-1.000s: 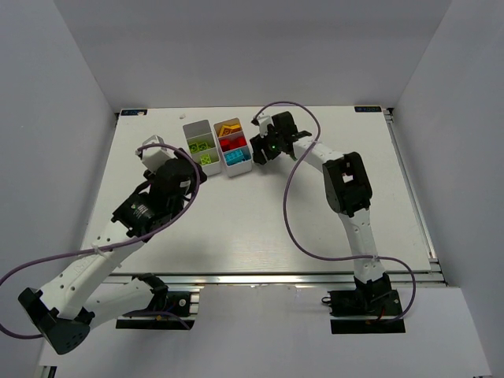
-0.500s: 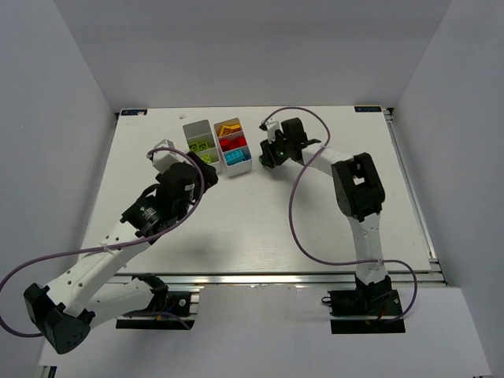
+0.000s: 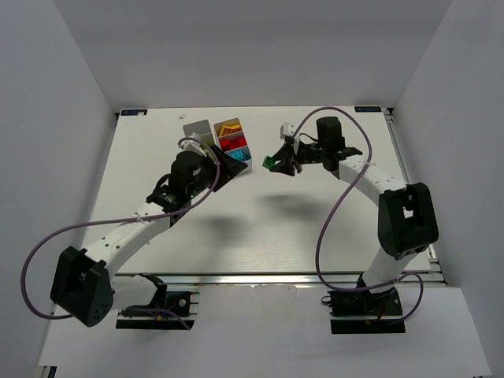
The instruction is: Sort the legos into containers by color
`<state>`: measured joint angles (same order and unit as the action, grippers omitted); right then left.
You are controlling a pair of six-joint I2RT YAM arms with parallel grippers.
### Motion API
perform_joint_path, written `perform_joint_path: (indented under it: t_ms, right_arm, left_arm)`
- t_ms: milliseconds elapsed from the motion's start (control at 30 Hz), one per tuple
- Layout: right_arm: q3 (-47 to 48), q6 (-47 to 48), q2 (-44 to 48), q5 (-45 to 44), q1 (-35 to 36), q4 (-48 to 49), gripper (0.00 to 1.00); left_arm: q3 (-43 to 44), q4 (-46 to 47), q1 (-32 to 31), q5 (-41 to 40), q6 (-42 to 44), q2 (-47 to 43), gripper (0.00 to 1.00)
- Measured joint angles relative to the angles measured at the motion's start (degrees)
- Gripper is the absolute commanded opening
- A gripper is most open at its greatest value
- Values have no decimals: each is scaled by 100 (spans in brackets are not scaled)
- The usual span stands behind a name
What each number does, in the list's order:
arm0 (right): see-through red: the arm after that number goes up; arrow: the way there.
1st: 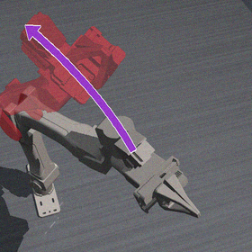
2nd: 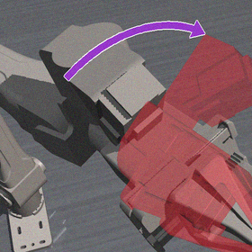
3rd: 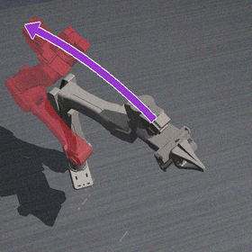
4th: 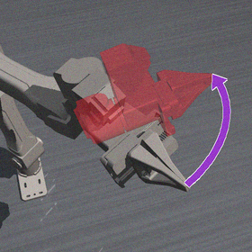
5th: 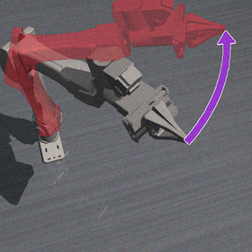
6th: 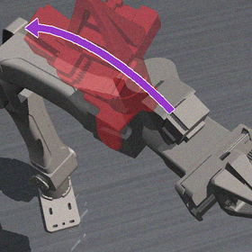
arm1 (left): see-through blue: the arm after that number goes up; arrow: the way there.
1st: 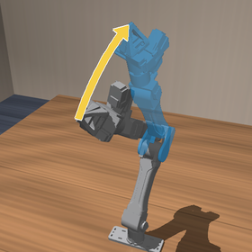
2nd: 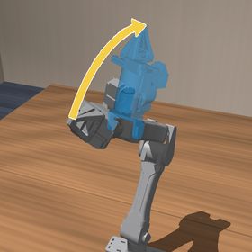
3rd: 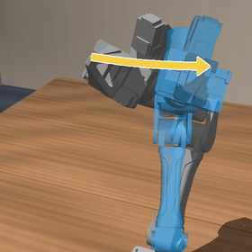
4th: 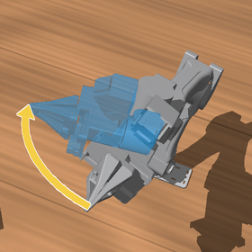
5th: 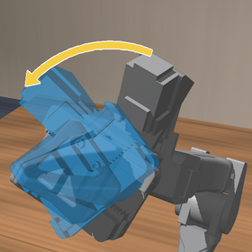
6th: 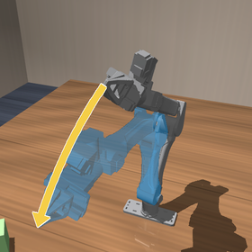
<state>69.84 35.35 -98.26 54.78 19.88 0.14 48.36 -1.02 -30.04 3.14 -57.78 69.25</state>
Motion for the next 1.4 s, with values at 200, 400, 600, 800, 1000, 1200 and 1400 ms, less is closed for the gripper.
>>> perform_joint_path:
  t_ms: [200,400,600,800,1000,1200,1400]
  right_arm:
    - [-146,179,44,345,387,-26,0]
    - [-151,170,238,468,481,-13,0]
    - [-155,125,527,588,610,24,0]
    - [-315,85,774,621,826,149,0]
    - [-446,-63,791,533,951,278,0]
    - [-485,-498,789,256,981,442,82]
    - [-520,-831,789,-577,968,817,89]
  left_arm:
    - [-114,1025,-2,1123,-339,595,76]
    - [-116,1362,-2,1425,-470,649,74]
    - [-221,1401,0,1447,-518,649,69]
    - [-291,1447,0,1475,-577,680,63]
    - [-291,1567,0,1587,-629,704,25]
    - [-378,1624,26,1613,-621,675,0]
    - [-422,852,483,1471,-343,339,0]
